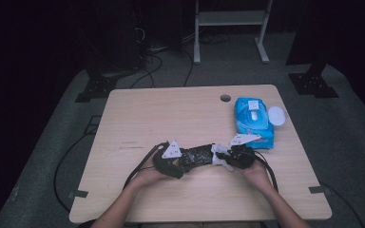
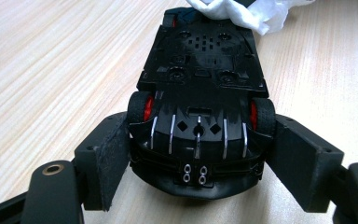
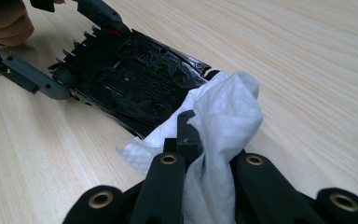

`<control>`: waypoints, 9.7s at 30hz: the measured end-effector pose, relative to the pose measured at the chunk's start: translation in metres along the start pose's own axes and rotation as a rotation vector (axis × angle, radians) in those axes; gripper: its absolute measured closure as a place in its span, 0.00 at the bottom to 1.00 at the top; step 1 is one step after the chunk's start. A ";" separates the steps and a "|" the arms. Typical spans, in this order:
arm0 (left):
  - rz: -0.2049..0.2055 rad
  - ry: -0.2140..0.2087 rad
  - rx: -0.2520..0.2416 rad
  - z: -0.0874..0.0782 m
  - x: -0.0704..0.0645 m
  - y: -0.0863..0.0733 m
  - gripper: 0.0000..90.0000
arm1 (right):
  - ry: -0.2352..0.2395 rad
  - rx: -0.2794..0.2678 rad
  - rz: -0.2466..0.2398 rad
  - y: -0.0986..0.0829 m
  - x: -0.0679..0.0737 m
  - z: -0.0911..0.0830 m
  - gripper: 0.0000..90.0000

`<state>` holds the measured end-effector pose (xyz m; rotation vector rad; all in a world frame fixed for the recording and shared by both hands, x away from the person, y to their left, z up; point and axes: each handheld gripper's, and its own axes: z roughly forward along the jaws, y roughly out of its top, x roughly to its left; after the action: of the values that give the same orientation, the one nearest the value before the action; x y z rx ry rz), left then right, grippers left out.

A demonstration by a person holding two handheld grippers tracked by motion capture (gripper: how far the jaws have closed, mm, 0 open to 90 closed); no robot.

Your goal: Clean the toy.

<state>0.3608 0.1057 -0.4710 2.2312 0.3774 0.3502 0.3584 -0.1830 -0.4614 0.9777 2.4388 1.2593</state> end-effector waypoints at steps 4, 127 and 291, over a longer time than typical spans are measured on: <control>-0.003 0.002 0.018 0.002 0.000 -0.001 0.27 | 0.037 -0.010 0.002 0.007 0.004 0.003 0.94; -0.049 0.006 -0.078 -0.006 -0.007 0.003 0.60 | 0.006 0.045 -0.159 0.005 -0.014 -0.033 0.82; -0.015 -0.003 -0.101 -0.005 -0.006 0.008 0.65 | -0.113 -0.095 -0.141 0.032 0.016 -0.009 0.96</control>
<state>0.3545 0.1019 -0.4628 2.1294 0.3665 0.3498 0.3567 -0.1658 -0.4289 0.8135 2.2963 1.2250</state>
